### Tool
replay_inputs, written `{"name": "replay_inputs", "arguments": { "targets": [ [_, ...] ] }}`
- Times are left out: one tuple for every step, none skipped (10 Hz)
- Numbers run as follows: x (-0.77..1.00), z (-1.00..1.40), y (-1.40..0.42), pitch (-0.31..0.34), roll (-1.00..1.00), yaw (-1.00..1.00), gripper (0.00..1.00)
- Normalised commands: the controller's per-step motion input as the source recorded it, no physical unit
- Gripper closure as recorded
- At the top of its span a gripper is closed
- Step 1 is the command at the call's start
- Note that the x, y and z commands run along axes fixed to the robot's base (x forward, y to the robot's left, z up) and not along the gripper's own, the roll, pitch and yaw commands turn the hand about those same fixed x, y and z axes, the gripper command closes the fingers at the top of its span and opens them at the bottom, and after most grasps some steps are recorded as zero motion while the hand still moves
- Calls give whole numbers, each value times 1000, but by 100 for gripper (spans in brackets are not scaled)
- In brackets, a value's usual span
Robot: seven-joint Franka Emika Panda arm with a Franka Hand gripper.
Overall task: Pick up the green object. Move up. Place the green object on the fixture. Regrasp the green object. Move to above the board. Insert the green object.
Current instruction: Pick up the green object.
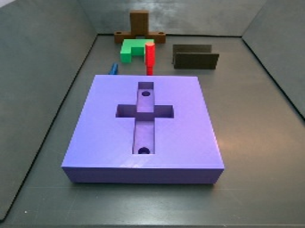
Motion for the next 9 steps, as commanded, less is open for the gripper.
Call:
{"name": "replay_inputs", "arguments": {
  "targets": [
    [0,0,0,0,-7,0,0],
    [0,-14,0,-4,-7,0,0],
    [-143,-754,0,-126,-151,-9,0],
    [89,-1000,-309,-29,0,-66,0],
    [60,-1000,-531,-26,44,-60,0],
    [74,-1000,-523,-30,51,-71,0],
    [57,-1000,-431,-27,39,-100,0],
    [120,-1000,-71,-6,0,0,0],
    [66,-1000,0,0,-7,0,0]
  ]
}}
